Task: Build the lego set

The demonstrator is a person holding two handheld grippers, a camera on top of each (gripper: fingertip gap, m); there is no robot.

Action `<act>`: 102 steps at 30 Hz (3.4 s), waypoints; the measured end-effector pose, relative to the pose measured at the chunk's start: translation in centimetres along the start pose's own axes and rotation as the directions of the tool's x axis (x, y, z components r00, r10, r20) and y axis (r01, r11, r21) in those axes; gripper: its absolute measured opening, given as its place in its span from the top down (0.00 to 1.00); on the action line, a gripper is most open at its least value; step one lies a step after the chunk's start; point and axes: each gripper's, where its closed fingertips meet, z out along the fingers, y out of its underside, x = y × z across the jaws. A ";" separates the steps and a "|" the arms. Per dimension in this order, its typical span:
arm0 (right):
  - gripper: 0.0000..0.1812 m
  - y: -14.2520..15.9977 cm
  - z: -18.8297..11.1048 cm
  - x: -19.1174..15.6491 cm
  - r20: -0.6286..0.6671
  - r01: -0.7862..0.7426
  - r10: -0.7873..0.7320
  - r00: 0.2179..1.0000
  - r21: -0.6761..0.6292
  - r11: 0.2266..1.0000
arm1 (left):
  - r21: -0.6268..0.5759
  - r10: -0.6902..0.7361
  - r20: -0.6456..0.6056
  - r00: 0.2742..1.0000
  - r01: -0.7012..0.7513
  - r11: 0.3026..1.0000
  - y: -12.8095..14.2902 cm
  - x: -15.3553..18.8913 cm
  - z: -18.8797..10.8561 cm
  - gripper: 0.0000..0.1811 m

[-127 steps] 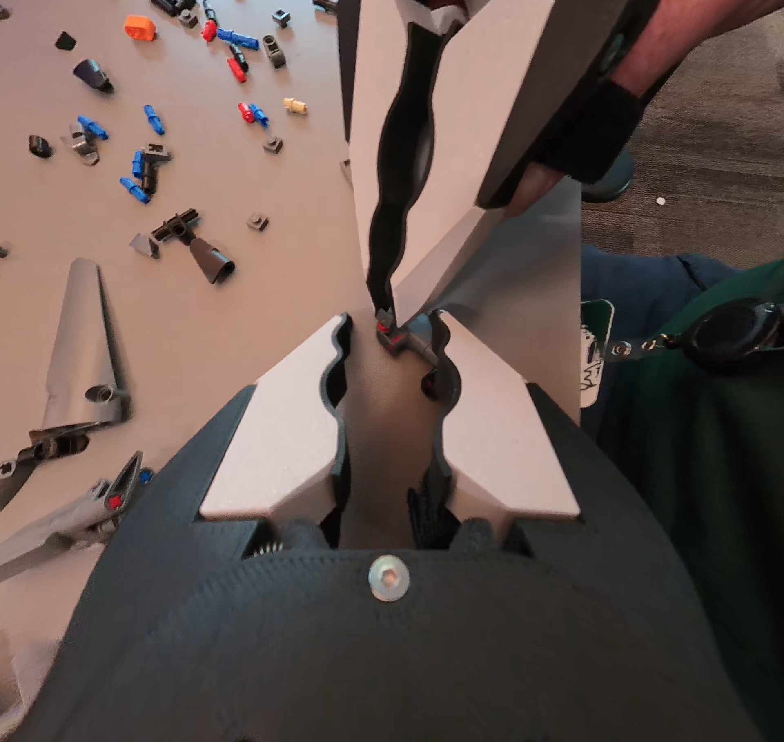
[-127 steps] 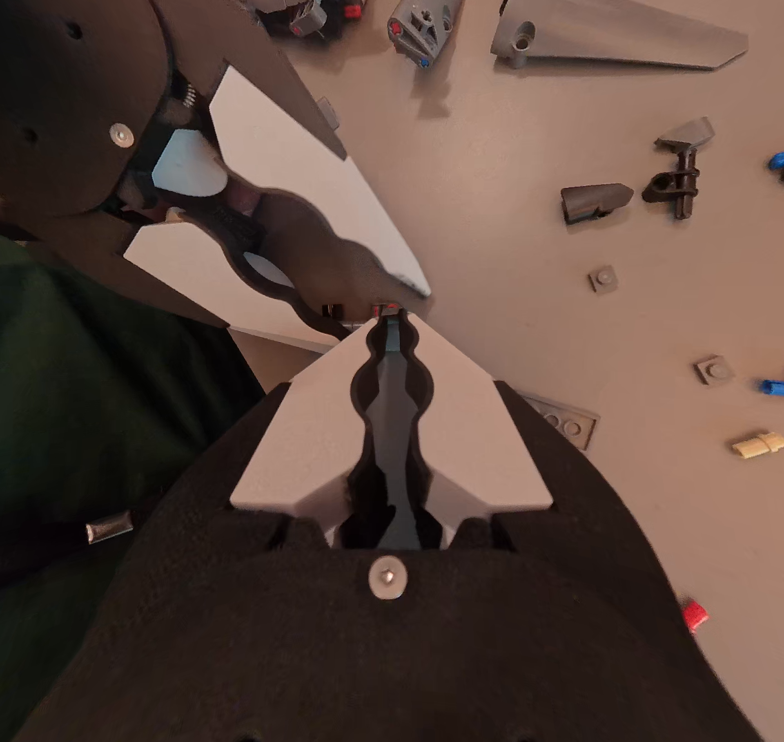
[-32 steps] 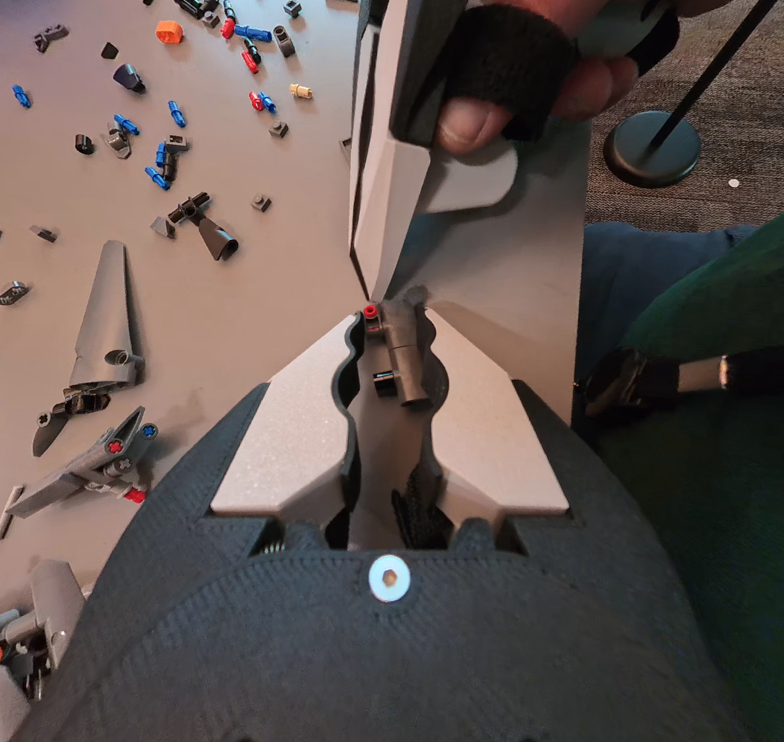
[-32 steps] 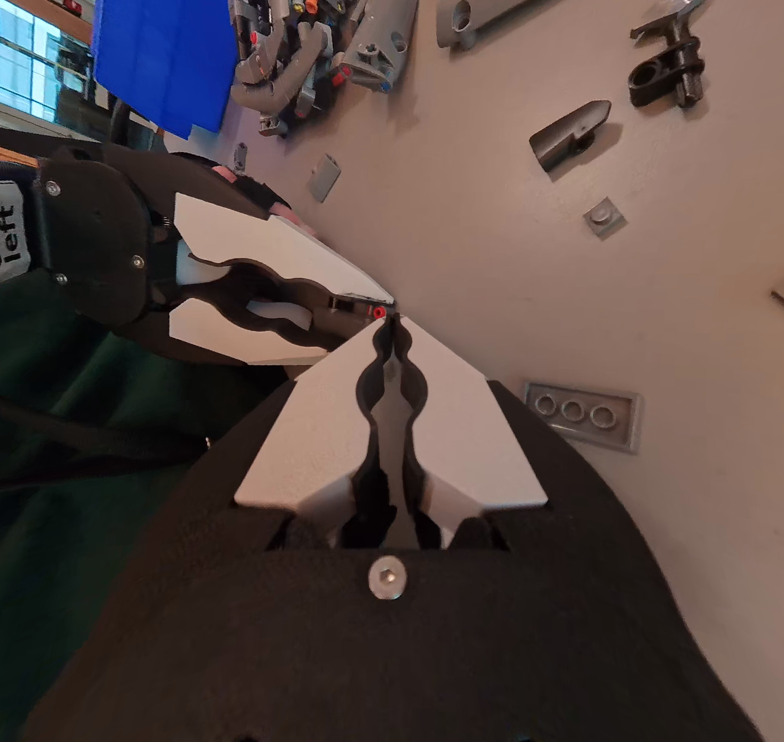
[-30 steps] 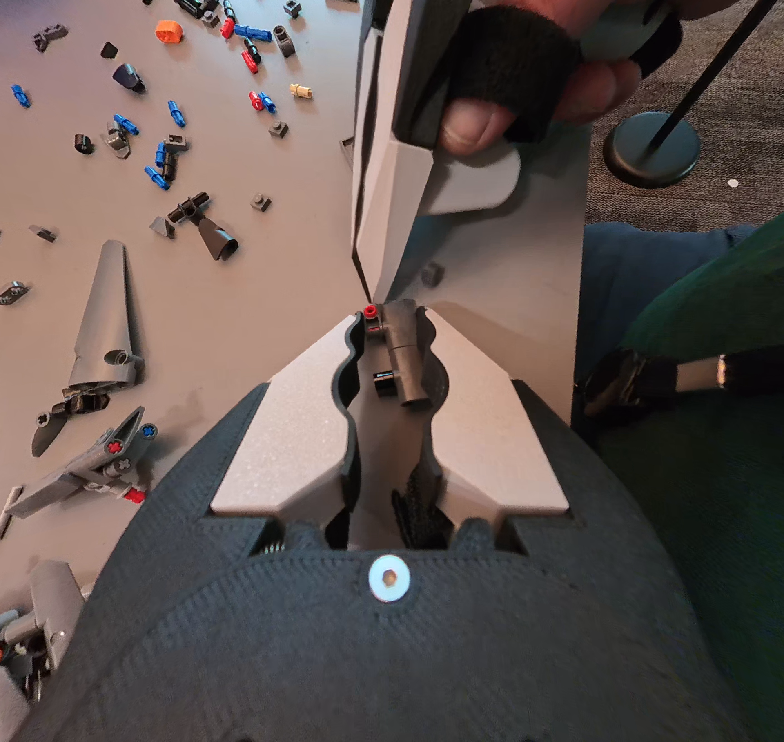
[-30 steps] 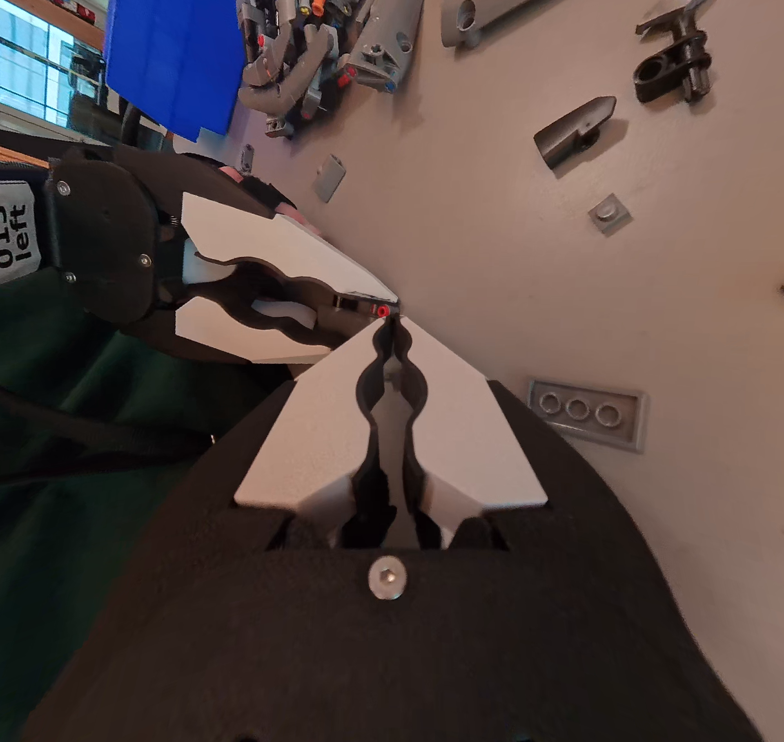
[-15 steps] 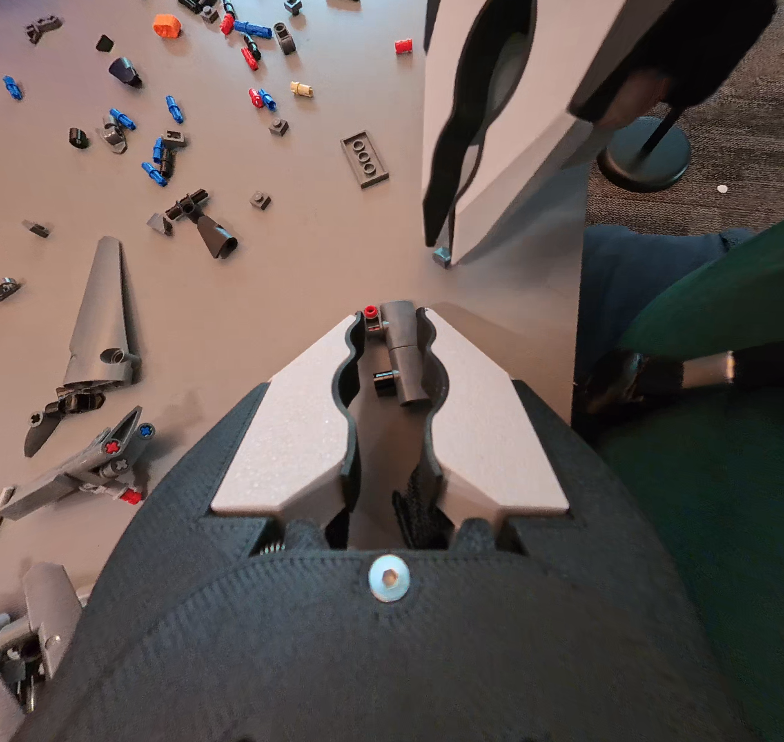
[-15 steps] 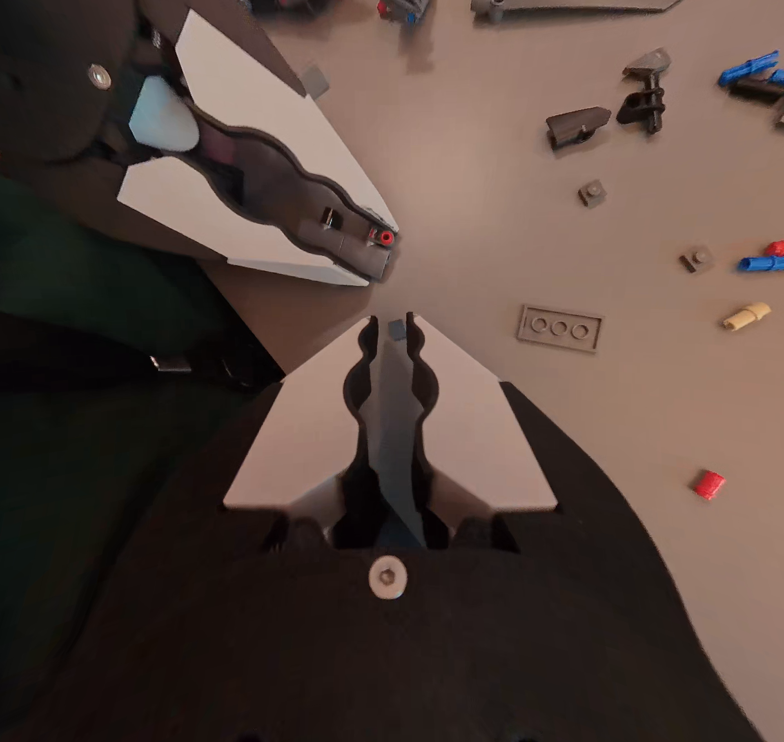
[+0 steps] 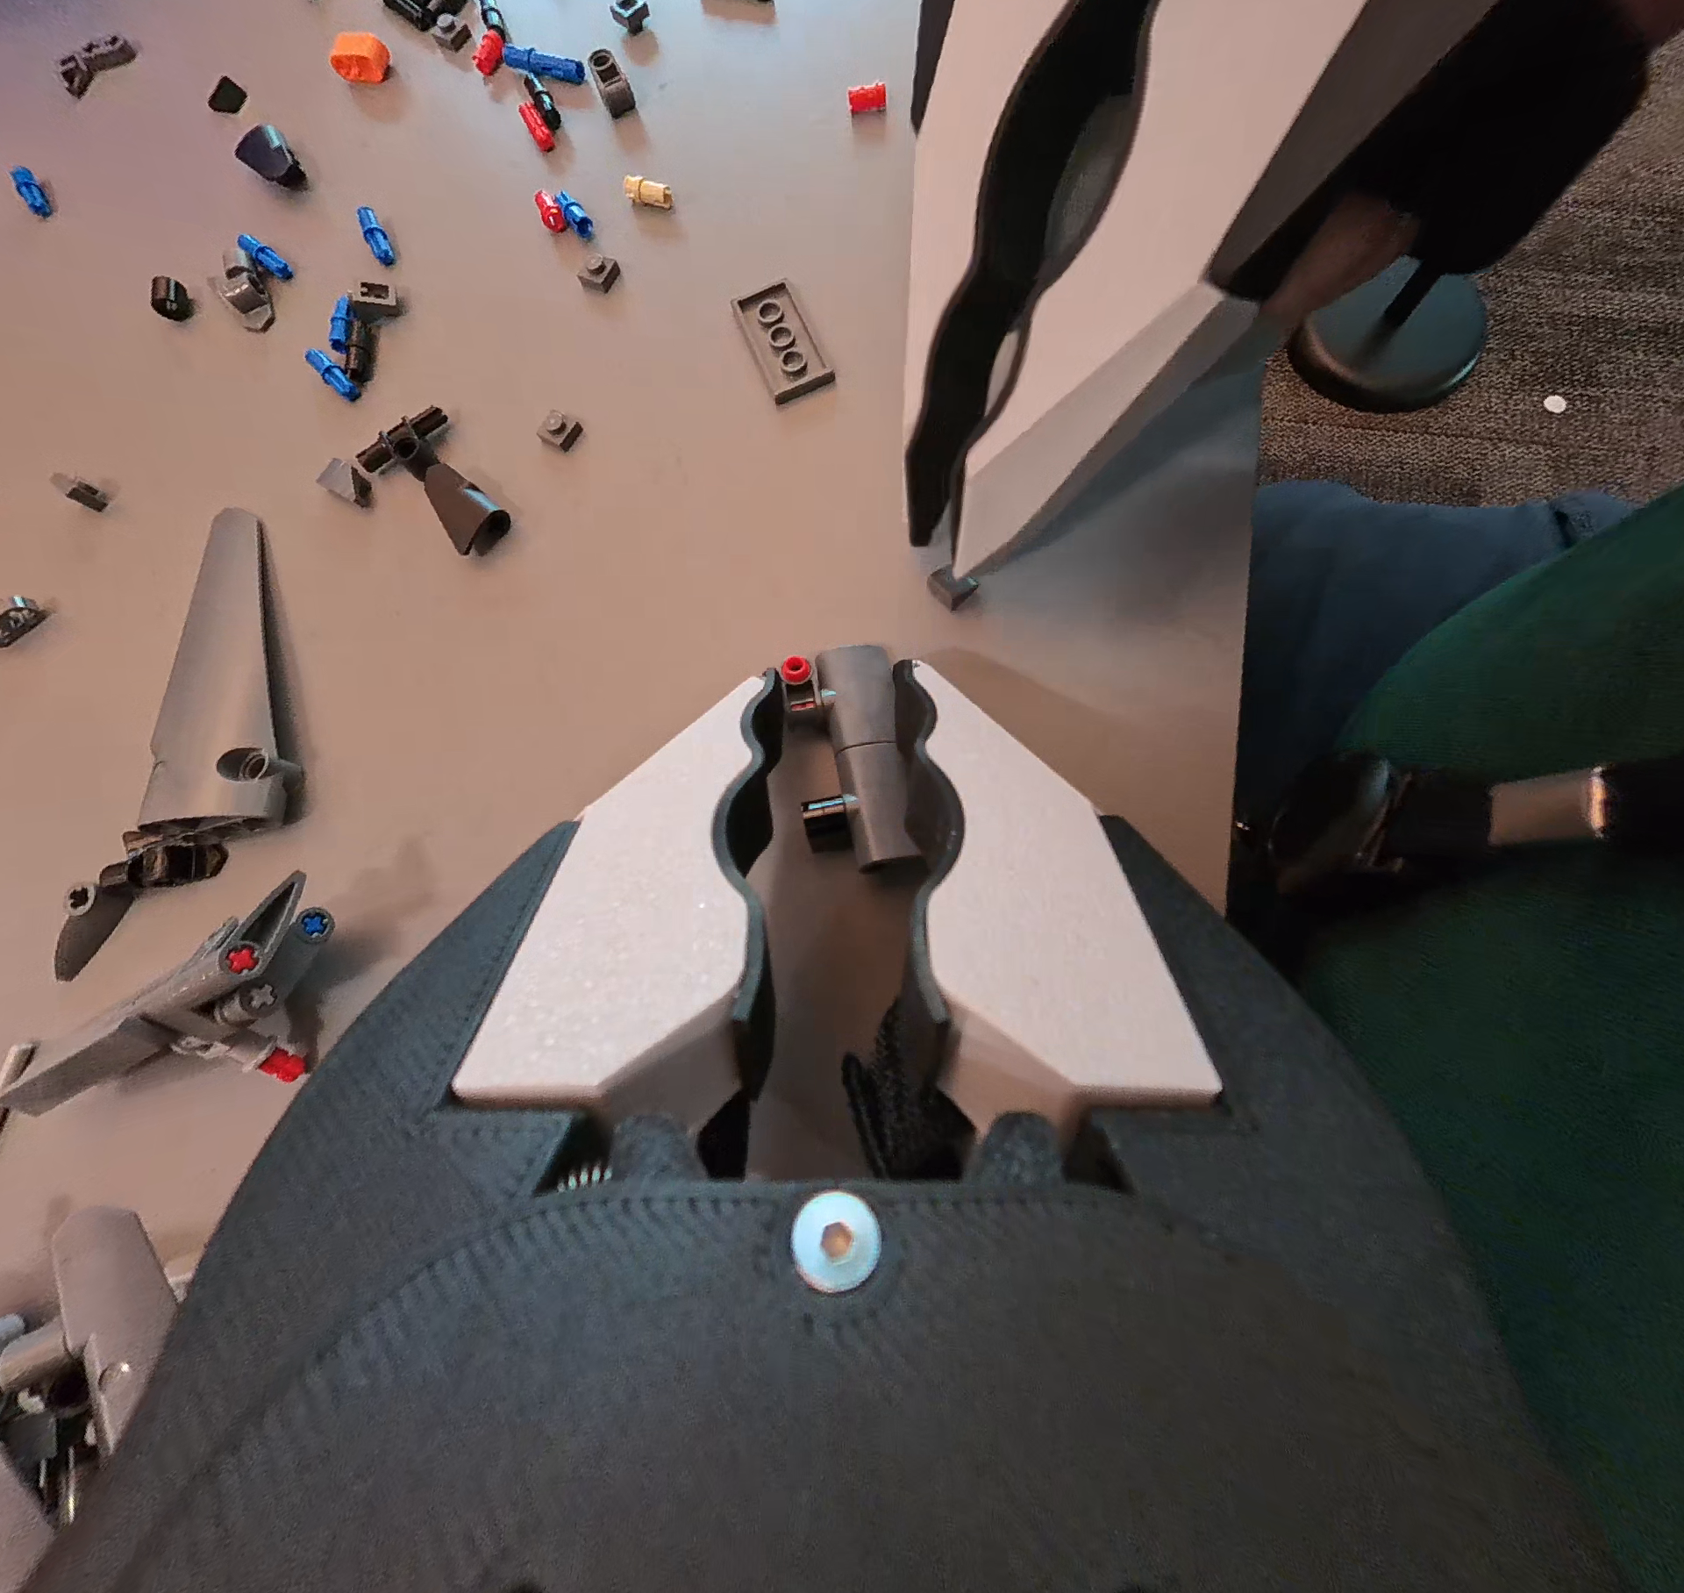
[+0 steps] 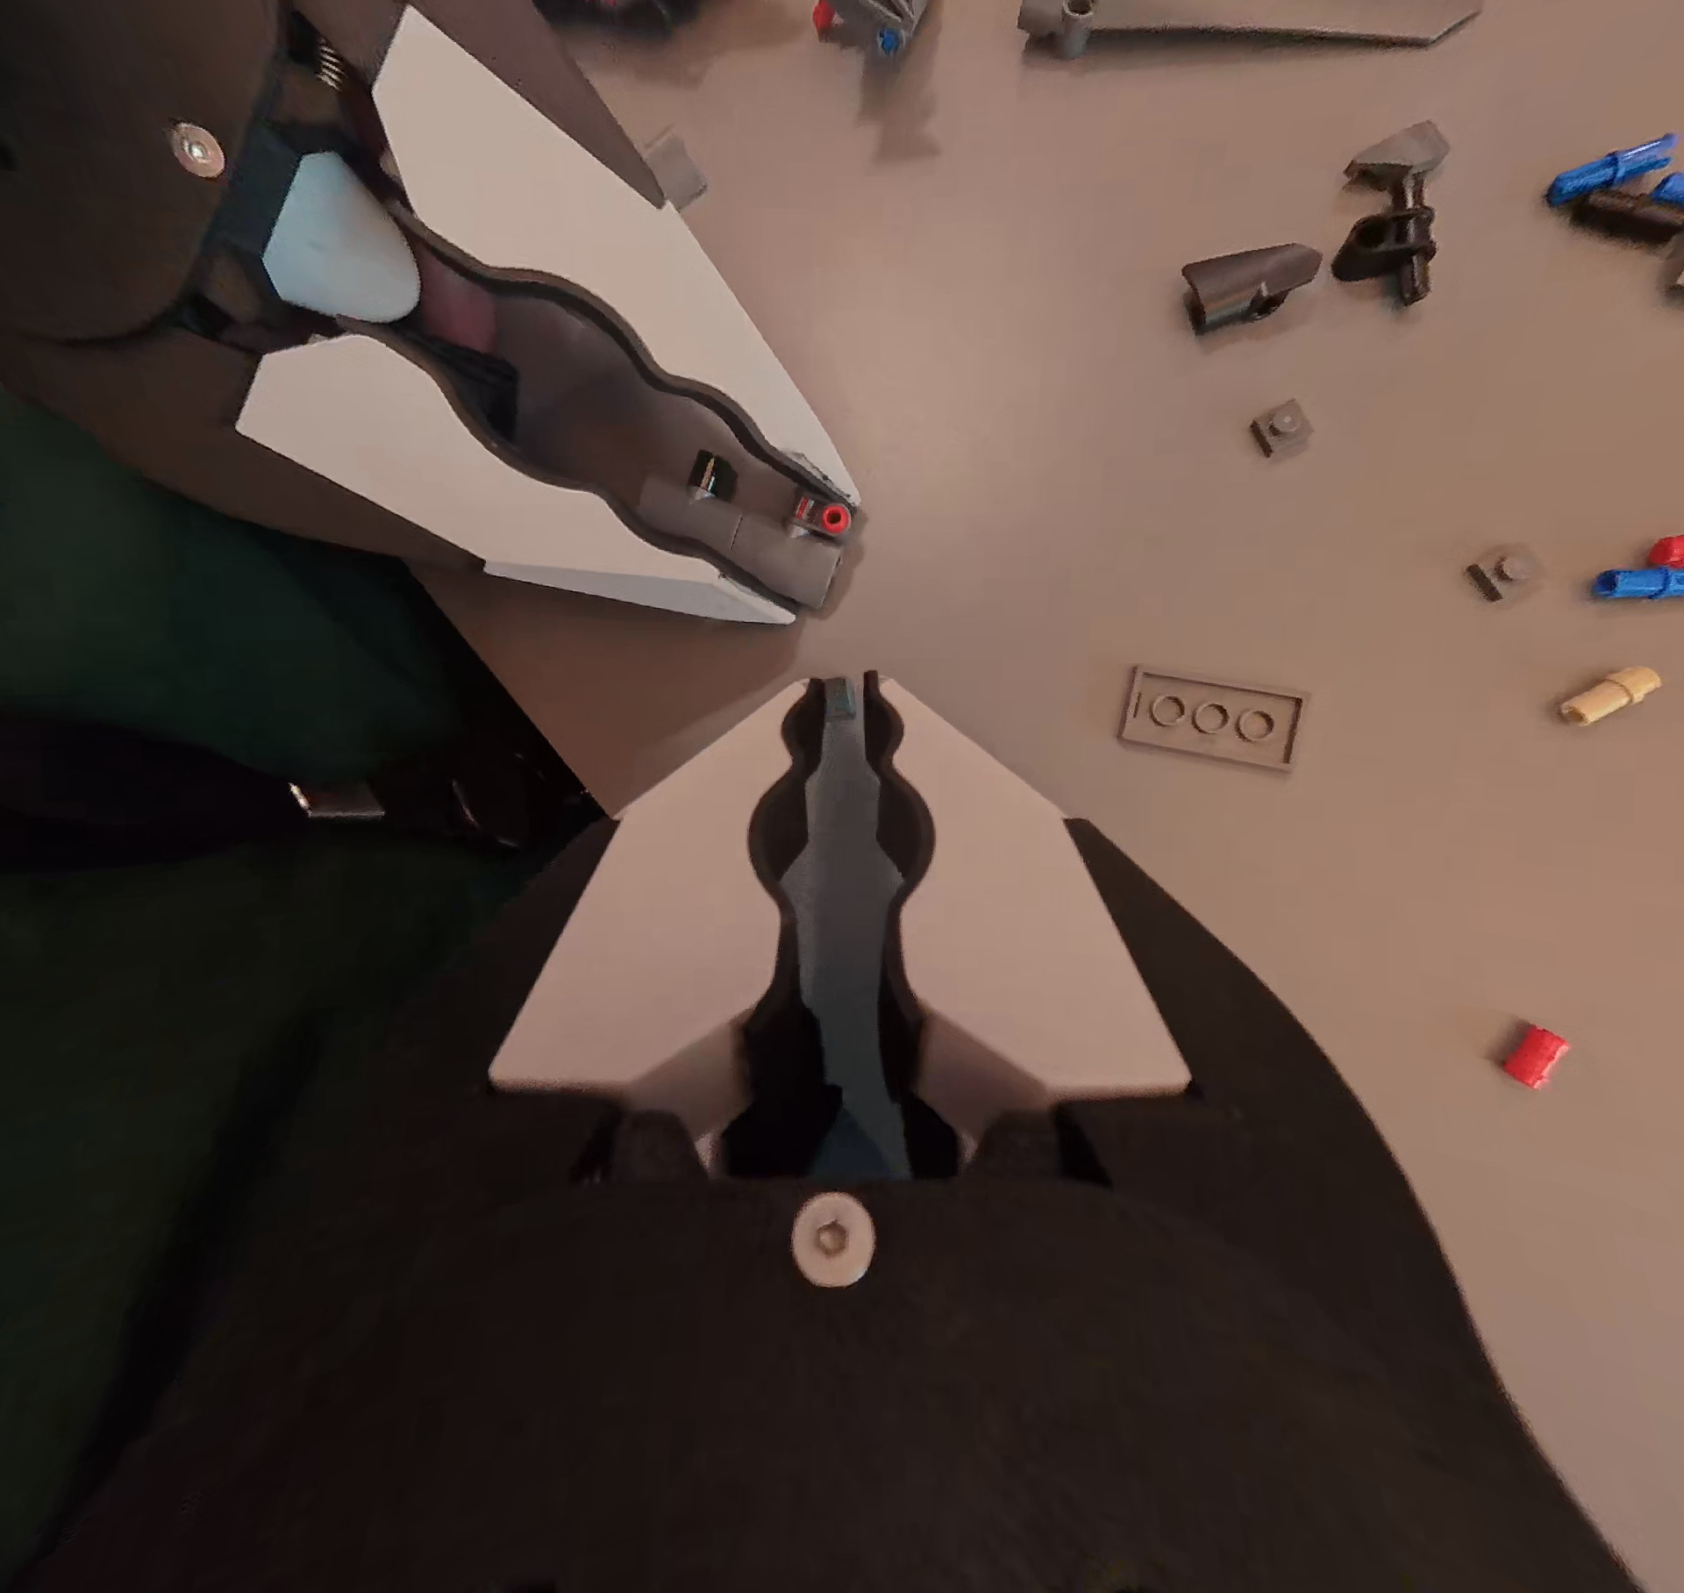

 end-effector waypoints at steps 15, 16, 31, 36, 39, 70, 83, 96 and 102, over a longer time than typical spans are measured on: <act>0.97 -1.0 0.5 -0.1 -0.014 -0.057 0.058 0.998 0.040 0.998 | 0.000 0.002 0.001 1.000 -0.002 1.000 0.0 0.0 0.0 0.88; 0.97 -1.5 0.5 0.0 0.002 -0.095 0.095 0.995 0.067 0.993 | 0.000 0.001 0.001 1.000 -0.001 1.000 0.0 0.0 0.0 0.88; 0.97 -3.3 2.1 -0.2 0.055 -0.303 0.298 0.953 0.134 0.944 | -0.001 0.005 0.001 1.000 -0.005 1.000 0.0 0.0 0.0 0.88; 0.97 -3.3 2.2 -0.2 0.018 -0.295 0.295 0.955 0.105 0.950 | -0.002 0.004 0.001 1.000 -0.004 1.000 0.0 0.0 0.0 0.87; 0.97 -3.3 2.3 -0.2 0.008 -0.312 0.313 0.950 0.097 0.945 | -0.003 0.003 -0.001 1.000 -0.003 1.000 0.1 0.0 0.0 0.87; 0.97 -3.0 2.8 -0.3 -0.007 -0.091 0.093 0.996 -0.297 0.950 | -0.006 0.006 0.012 1.000 -0.006 1.000 0.2 -0.1 -0.1 0.87; 0.91 -3.4 1.5 0.1 0.087 -0.188 0.192 0.977 -0.059 0.980 | -0.001 -0.014 -0.008 1.000 0.014 1.000 0.1 -0.2 -0.1 0.88; 1.00 -3.8 1.9 0.0 0.169 -0.230 0.220 0.961 0.038 0.973 | -0.001 -0.026 -0.019 0.999 0.026 1.000 0.1 -0.2 0.0 0.88; 0.95 -3.3 2.3 -0.1 0.152 -0.188 0.180 0.972 0.035 0.982 | 0.000 -0.021 -0.017 1.000 0.021 1.000 0.1 -0.1 0.0 0.88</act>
